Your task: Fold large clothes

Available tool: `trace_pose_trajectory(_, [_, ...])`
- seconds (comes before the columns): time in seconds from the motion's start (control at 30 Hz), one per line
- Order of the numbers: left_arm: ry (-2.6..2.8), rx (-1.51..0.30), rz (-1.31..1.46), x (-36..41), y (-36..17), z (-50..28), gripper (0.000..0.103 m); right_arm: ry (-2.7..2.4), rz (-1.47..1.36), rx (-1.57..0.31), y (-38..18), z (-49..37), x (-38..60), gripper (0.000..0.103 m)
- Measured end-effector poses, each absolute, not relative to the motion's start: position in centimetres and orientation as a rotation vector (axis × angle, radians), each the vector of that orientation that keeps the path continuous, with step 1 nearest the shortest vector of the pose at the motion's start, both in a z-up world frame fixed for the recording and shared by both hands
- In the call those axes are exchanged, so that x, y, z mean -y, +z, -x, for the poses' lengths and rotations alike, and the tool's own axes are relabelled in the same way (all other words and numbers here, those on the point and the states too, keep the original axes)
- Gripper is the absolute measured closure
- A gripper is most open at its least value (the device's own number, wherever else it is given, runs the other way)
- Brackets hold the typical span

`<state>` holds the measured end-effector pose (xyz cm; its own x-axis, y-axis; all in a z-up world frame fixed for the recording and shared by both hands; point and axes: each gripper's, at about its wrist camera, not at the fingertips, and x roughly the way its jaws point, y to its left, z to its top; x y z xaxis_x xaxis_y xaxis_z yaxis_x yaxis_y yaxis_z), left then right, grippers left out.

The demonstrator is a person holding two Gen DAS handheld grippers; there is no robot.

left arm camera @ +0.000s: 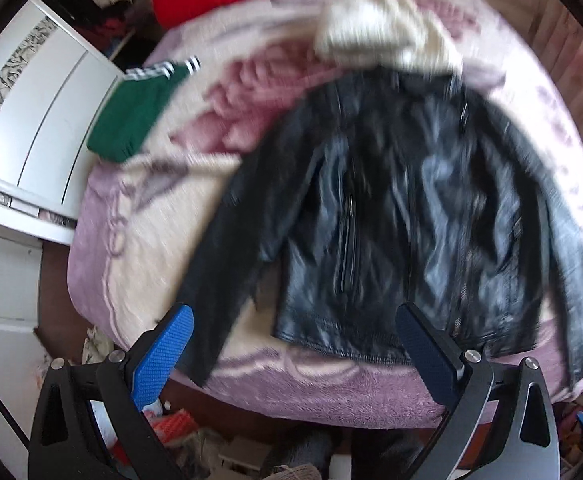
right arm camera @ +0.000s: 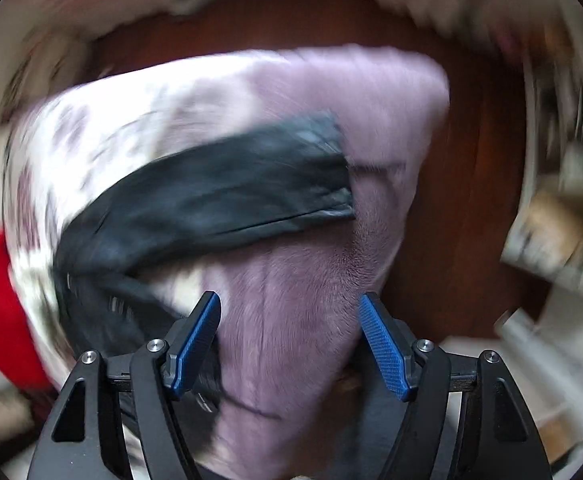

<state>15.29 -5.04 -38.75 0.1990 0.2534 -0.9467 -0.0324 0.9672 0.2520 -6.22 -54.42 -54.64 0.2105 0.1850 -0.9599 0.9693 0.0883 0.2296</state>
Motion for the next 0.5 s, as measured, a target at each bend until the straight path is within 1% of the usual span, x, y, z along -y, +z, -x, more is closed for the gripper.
trace_pose_trajectory(0.03, [0.212, -1.378, -0.212, 5.9, -40.6, -15.2, 0.0, -0.883, -1.422, -1.191, -58.0, 7.2, 55.3, 0.029])
trace_pose_trajectory(0.1, [0.221, -1.406, -0.249, 7.3, -43.1, -15.4, 0.0, -0.869, -1.524, -1.105, -62.4, 8.1, 56.0, 0.029])
trace_pose_trajectory(0.17, [0.21, -1.435, -0.276, 8.8, -45.3, -15.8, 0.0, -0.865, -1.595, -1.033, -66.3, 8.5, 56.5, 0.029])
trace_pose_trajectory(0.23, [0.184, -1.447, -0.308, 10.6, -46.7, -16.2, 0.0, -0.86, -1.653, -0.916, -68.2, 8.9, 56.3, 0.031])
trace_pose_trajectory(0.27, [0.166, -1.443, -0.328, 11.7, -47.2, -16.5, 0.0, -0.876, -1.652, -0.866, -68.5, 8.9, 56.2, 0.036])
trace_pose_trajectory(0.3, [0.146, -1.433, -0.335, 12.8, -47.5, -17.0, 0.0, -0.913, -1.632, -0.797, -68.1, 9.1, 56.0, 0.051])
trace_pose_trajectory(0.33, [0.128, -1.423, -0.34, 13.7, -47.7, -17.3, 0.0, -0.939, -1.608, -0.752, -67.6, 9.0, 55.9, 0.078])
trace_pose_trajectory(0.37, [0.112, -1.415, -0.342, 14.6, -47.8, -17.7, 0.0, -0.953, -1.588, -0.723, -66.9, 9.0, 56.0, 0.094])
trace_pose_trajectory(0.43, [0.072, -1.404, -0.326, 16.2, -48.1, -18.5, 0.0, -0.944, -1.563, -0.625, -64.9, 9.1, 57.2, 0.095])
trace_pose_trajectory(0.5, [0.049, -1.4, -0.313, 17.4, -48.5, -19.2, 0.0, -0.929, -1.489, -0.578, -62.6, 8.7, 58.8, 0.095])
